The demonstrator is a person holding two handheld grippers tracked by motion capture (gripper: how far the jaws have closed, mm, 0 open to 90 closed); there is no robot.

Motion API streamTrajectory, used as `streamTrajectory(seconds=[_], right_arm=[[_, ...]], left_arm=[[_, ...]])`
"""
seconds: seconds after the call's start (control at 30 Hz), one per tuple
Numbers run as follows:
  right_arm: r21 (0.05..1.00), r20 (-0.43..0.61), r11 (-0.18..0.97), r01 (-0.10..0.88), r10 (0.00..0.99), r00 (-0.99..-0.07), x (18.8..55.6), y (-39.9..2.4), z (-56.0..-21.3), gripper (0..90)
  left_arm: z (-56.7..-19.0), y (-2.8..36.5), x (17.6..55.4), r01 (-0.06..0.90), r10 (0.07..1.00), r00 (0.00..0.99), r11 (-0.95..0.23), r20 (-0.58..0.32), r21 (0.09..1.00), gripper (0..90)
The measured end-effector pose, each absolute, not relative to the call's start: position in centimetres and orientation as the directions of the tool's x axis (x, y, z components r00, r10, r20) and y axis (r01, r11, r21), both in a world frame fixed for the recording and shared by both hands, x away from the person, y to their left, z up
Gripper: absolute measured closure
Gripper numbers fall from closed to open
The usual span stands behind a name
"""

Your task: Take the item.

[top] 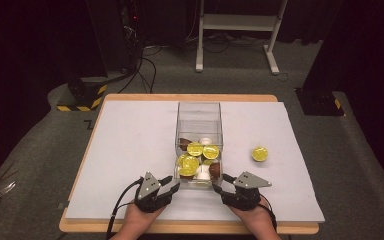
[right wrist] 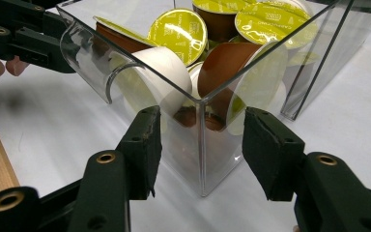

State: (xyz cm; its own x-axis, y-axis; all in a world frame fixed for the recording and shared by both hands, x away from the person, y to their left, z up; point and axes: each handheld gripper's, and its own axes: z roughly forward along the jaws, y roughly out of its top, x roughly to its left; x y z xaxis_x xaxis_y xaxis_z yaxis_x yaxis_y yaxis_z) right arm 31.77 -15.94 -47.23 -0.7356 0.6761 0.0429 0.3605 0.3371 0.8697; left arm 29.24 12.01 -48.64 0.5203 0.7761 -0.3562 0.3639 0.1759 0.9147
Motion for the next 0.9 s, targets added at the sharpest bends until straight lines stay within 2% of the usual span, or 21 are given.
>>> streamTrajectory(seconds=[0.1, 0.5, 0.9], right_arm=[[0.869, 0.031, 0.345, 0.356, 0.679, -0.734, 31.7, -15.9, -47.2, 49.8], [0.879, 0.016, 0.338, 0.336, 0.684, -0.729, 31.9, -15.9, -47.0, 53.7], [0.872, 0.016, 0.342, 0.349, 0.693, -0.721, 33.3, -16.0, -46.5, 53.2]], left_arm=[[-48.6, 11.7, 29.1, 0.354, 0.779, 0.525, 0.165, -0.342, 0.920, 65.8], [-48.4, 11.8, 29.8, 0.360, 0.776, 0.510, 0.200, -0.372, 0.911, 65.2], [-48.0, 11.5, 31.0, 0.374, 0.770, 0.502, 0.216, -0.393, 0.902, 66.0]])
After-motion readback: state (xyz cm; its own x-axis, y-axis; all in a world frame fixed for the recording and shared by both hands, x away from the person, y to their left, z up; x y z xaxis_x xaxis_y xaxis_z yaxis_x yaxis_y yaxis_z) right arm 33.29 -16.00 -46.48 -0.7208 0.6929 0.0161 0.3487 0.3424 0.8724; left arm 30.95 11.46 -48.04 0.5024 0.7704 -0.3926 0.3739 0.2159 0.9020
